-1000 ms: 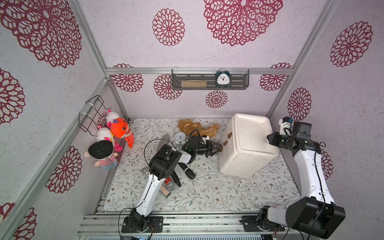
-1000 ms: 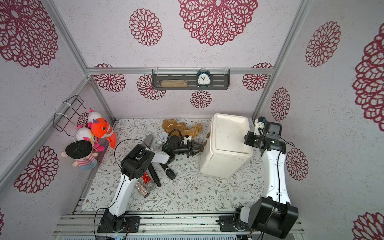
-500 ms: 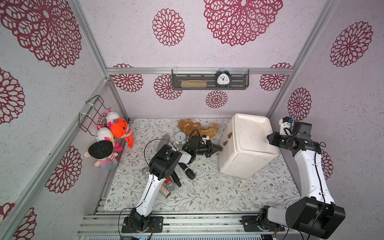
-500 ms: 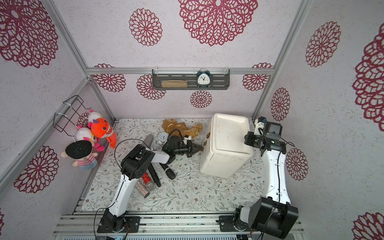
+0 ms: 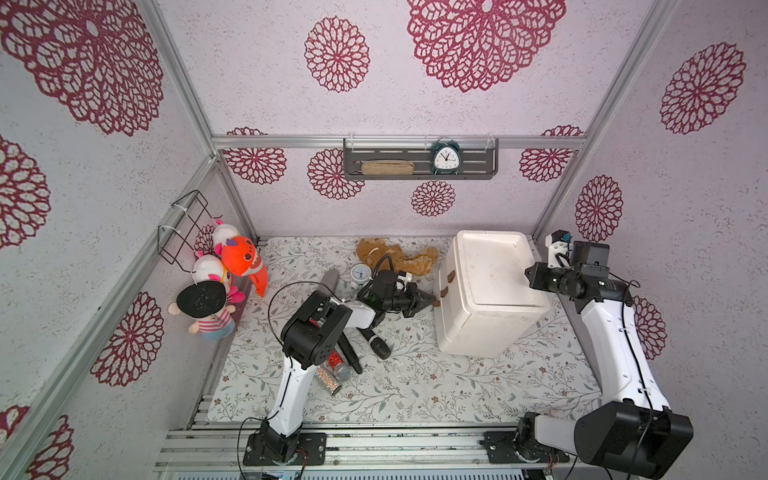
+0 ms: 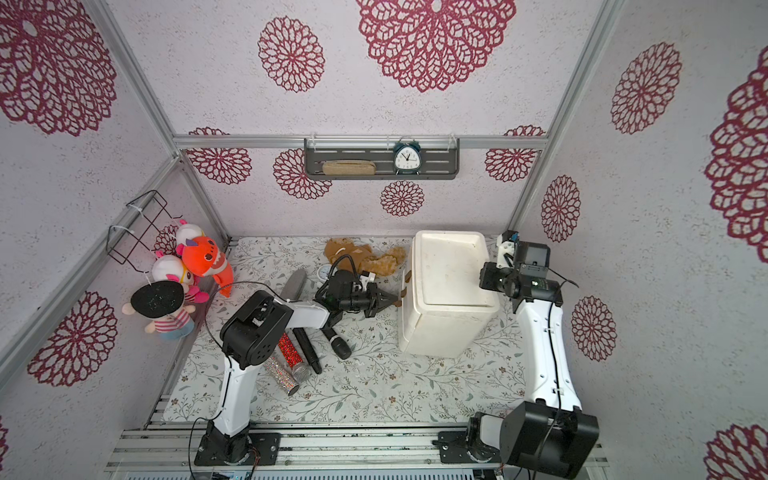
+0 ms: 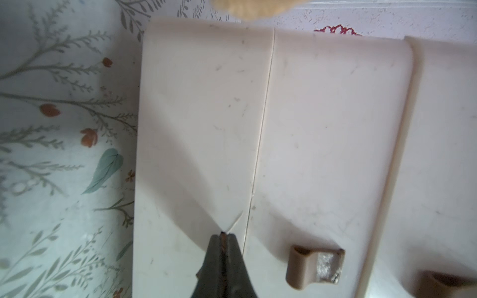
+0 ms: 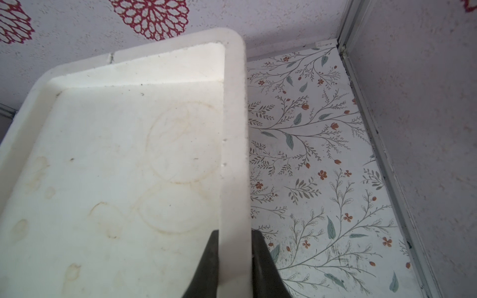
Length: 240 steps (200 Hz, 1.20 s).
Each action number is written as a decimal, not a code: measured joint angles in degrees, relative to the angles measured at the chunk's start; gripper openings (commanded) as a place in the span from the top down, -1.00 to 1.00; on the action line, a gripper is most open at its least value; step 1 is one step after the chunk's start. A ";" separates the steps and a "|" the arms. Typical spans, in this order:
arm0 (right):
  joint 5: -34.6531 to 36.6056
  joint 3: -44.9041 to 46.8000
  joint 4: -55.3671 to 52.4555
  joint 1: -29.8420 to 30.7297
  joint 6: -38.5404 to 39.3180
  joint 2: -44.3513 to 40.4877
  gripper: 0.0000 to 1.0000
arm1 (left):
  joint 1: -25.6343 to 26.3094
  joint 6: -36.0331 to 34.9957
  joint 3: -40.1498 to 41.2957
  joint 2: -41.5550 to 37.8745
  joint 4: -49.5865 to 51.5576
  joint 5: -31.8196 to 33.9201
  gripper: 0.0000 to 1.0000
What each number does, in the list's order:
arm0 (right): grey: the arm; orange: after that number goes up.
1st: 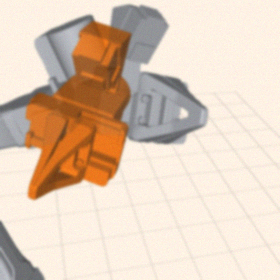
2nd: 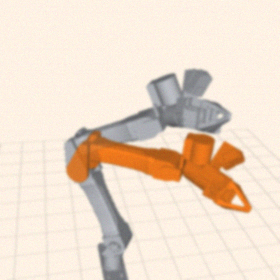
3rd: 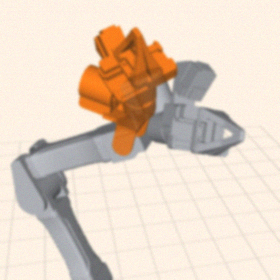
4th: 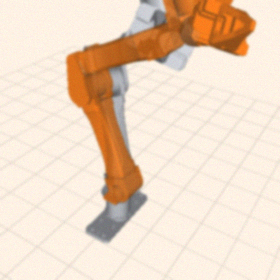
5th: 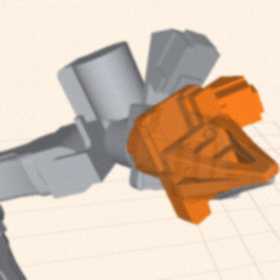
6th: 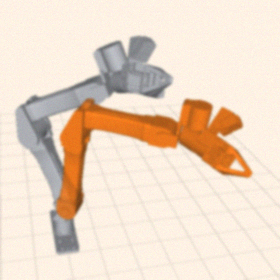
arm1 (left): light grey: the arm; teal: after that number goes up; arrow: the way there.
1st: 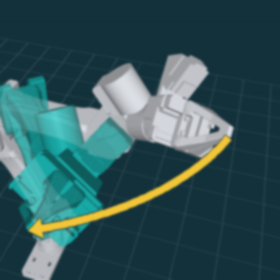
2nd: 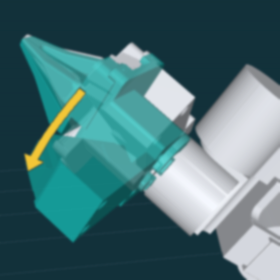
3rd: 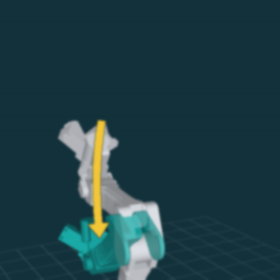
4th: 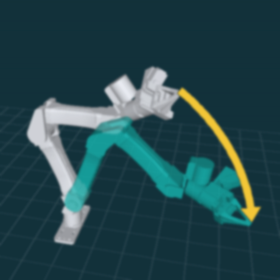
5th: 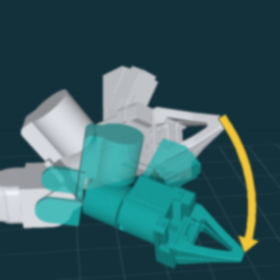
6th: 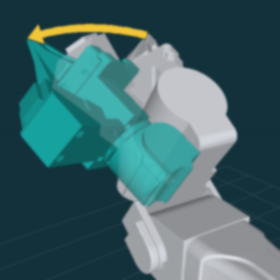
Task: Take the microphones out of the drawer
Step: Open the drawer in the storage box.
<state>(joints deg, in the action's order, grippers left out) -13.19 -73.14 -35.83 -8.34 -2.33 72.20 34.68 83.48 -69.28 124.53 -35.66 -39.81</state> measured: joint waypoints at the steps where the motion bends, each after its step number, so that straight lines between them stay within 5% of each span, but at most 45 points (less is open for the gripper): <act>1: 0.07 0.00 0.00 0.09 0.02 -0.02 1.00 | -0.02 -0.04 0.11 -0.07 0.07 0.02 1.00; 70: 9.22 0.13 0.26 9.62 1.62 -0.92 1.00 | -3.67 -4.66 9.64 -6.71 6.71 0.07 1.00; 142: 12.09 1.81 1.79 10.43 1.46 -2.47 1.00 | -9.07 -11.34 17.20 -18.21 16.79 0.35 1.00; 240: 13.81 4.17 3.04 11.45 1.92 -5.38 1.00 | -13.25 -23.47 15.45 -23.71 36.76 0.46 1.00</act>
<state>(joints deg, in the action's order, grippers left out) 0.62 -68.97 -32.80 3.11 -0.40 66.83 21.43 60.01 -53.82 100.82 1.10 -39.35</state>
